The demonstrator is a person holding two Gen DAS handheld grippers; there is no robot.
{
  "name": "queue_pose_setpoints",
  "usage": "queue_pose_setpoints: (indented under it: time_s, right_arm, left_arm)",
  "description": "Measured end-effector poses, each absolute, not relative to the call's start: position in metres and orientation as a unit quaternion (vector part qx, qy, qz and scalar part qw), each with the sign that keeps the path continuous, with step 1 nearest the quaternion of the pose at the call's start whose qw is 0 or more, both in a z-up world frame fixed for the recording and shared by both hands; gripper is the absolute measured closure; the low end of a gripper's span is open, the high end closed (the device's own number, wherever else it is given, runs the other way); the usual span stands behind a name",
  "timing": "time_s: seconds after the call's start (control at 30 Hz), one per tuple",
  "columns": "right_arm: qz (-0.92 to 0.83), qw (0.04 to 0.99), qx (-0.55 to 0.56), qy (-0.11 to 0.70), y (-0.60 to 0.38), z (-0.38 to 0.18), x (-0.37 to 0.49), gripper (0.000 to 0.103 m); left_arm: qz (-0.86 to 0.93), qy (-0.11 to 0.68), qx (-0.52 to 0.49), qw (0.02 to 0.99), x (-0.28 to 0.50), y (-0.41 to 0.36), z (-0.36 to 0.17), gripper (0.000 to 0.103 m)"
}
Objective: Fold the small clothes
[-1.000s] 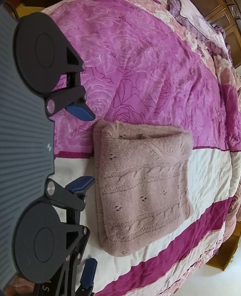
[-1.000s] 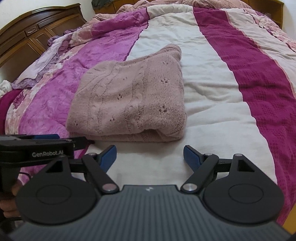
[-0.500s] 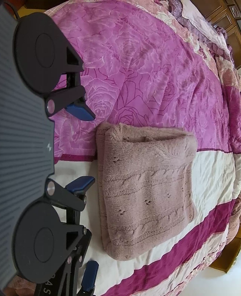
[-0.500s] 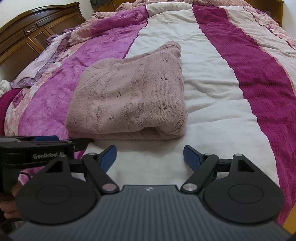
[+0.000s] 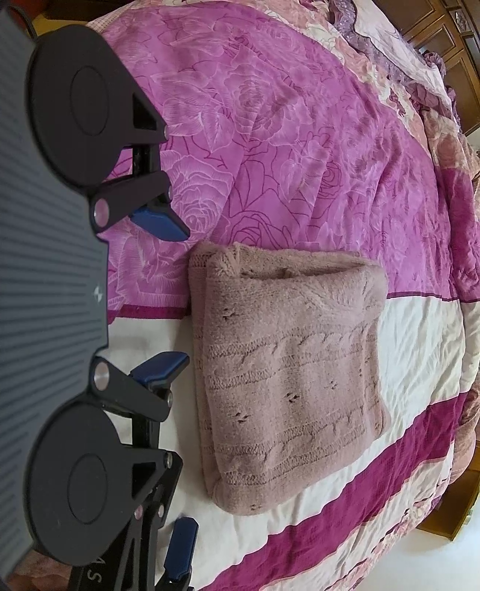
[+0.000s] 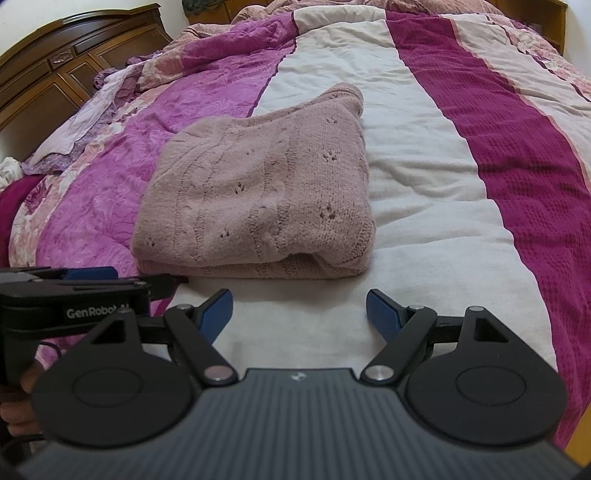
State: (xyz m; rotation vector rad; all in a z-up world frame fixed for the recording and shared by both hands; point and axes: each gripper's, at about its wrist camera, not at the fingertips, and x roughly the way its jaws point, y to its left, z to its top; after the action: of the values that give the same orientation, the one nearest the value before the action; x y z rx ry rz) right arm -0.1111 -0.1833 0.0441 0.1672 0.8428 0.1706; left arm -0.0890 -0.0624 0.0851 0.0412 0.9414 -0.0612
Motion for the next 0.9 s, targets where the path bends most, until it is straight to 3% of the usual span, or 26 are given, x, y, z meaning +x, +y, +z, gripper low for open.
queue_pose_setpoints:
  time_s: [0.9]
  right_arm:
    - [0.083, 0.906, 0.081, 0.408, -0.1828, 0.0440, -0.1112, 0.022]
  left_arm:
    - [-0.032, 0.456, 0.022, 0.889, -0.0908, -0.0642, 0.0842, 0.030]
